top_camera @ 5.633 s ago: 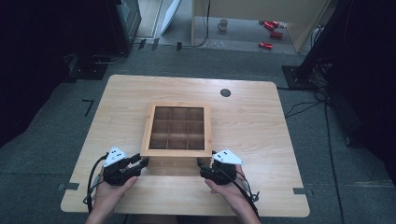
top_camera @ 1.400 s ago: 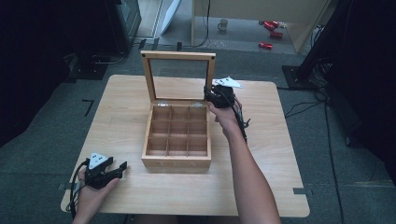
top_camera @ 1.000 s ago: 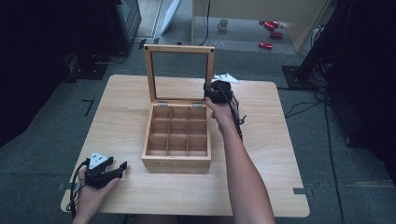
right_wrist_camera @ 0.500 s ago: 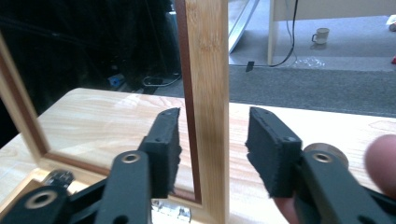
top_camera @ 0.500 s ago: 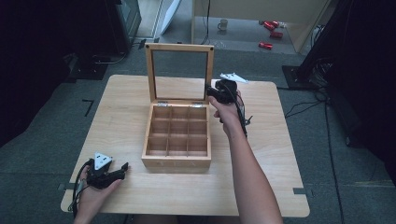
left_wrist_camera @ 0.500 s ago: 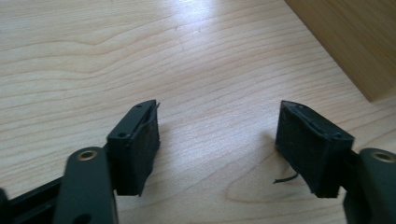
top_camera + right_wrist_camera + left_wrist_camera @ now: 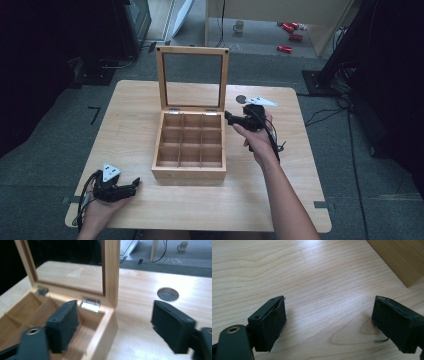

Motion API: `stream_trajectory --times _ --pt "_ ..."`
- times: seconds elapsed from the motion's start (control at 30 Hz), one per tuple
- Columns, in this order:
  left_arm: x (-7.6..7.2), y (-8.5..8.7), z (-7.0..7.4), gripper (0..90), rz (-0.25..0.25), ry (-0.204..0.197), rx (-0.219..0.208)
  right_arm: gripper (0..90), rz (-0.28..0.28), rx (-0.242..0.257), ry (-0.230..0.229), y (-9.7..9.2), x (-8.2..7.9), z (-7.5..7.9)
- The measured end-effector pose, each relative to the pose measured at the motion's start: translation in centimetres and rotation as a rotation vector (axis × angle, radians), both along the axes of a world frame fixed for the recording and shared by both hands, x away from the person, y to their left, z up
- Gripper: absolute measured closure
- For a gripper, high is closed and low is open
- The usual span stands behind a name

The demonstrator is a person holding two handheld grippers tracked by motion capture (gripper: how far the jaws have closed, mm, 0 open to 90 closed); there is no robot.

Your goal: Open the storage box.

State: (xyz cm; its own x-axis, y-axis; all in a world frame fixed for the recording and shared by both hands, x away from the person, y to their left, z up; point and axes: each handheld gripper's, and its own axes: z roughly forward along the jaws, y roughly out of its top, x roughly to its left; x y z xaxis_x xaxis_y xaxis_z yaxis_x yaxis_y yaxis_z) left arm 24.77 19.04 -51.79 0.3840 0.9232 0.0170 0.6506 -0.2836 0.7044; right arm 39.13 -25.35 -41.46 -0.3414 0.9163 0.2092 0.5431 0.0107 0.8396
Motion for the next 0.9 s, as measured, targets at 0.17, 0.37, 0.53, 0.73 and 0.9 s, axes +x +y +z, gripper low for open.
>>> stream_trajectory --times 0.17,0.37,0.53,0.73,0.9 --pt "0.0 0.0 0.0 10.1 0.01 0.004 0.001 12.7 0.026 0.007 0.017 -1.0 -2.0 -0.4" --pt "0.0 0.0 0.0 8.0 0.016 0.008 0.003 10.3 0.037 -0.006 0.027 -2.1 -4.5 -1.6" --pt "0.0 0.0 0.0 7.7 0.017 0.009 0.003 9.6 0.021 -0.029 0.039 -3.5 -6.4 -2.8" --pt "0.0 0.0 0.0 7.8 0.017 0.009 0.003 9.6 -0.014 -0.035 0.053 -5.7 -8.6 -4.3" --pt "-0.1 0.0 0.0 7.8 0.016 0.009 0.003 9.6 -0.046 -0.039 0.07 -7.6 -10.5 -5.4"
